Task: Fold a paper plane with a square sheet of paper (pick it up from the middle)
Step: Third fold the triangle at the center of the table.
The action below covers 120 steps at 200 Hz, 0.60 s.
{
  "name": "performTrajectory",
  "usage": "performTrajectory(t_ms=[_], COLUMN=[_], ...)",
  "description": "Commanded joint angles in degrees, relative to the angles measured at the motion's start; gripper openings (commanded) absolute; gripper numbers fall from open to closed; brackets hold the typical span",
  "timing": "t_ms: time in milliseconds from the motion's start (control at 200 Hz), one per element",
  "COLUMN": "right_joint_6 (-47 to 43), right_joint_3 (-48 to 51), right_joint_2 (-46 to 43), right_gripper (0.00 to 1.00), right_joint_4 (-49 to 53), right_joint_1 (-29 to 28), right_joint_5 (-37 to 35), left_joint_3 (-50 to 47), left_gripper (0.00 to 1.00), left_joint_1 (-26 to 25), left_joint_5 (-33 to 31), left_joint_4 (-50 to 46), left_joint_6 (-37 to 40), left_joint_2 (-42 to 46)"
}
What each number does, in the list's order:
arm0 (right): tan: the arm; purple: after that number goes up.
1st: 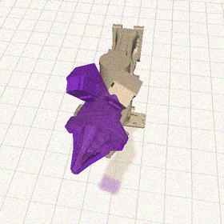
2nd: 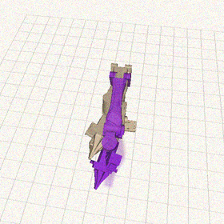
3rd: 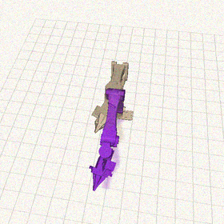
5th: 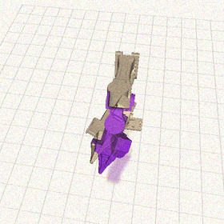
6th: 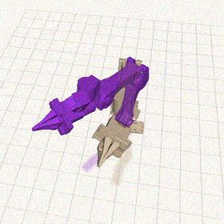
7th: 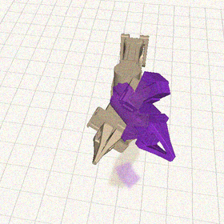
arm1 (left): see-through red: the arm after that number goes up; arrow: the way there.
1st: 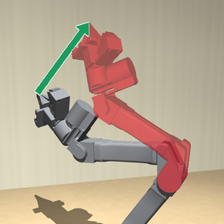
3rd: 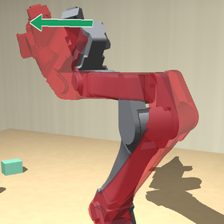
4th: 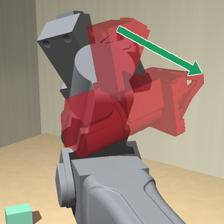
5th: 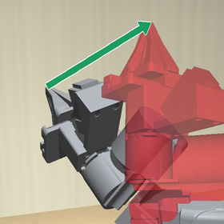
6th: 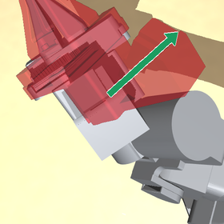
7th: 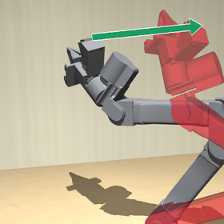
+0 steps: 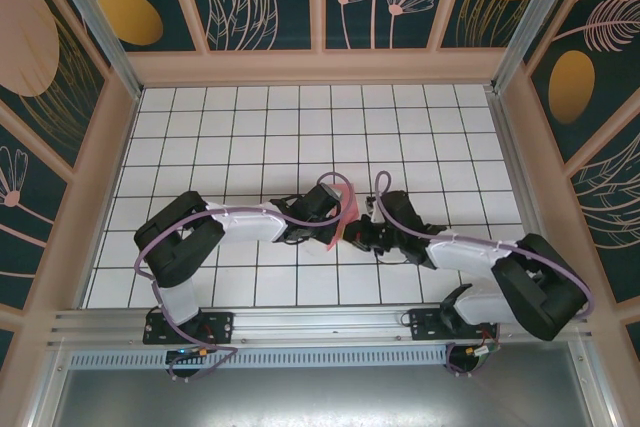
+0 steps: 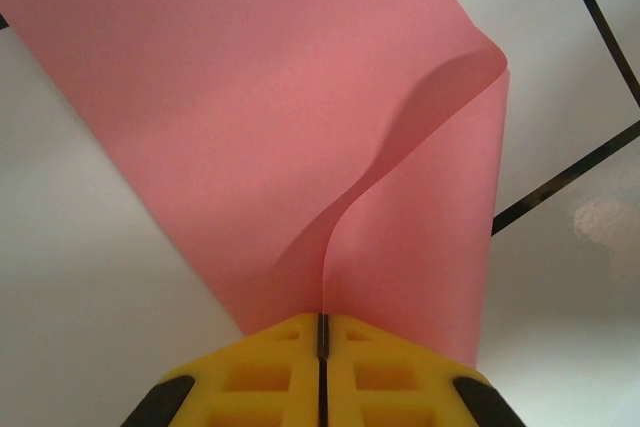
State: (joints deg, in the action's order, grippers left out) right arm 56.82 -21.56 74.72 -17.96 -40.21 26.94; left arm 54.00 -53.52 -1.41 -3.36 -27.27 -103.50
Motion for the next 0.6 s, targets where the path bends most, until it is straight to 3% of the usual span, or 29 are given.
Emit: performTrajectory(t_ms=[0, 595], right_joint_6=[3.34, 6.73], right_joint_3=[-0.12, 0.82], right_joint_2=[3.62, 12.79], right_gripper=[0.0, 0.0], right_joint_4=[-7.6, -16.54], right_joint_1=[-1.67, -3.3], right_joint_5=[2.11, 4.52], left_joint_3=[-1.01, -1.09], left_gripper=[0.08, 0.08], left_joint_1=[0.35, 0.43], left_joint_5=[1.06, 1.23], left_joint_4=[-0.63, -0.69], left_joint_6=[-0.59, -0.68], left_joint_2=[-1.34, -1.54])
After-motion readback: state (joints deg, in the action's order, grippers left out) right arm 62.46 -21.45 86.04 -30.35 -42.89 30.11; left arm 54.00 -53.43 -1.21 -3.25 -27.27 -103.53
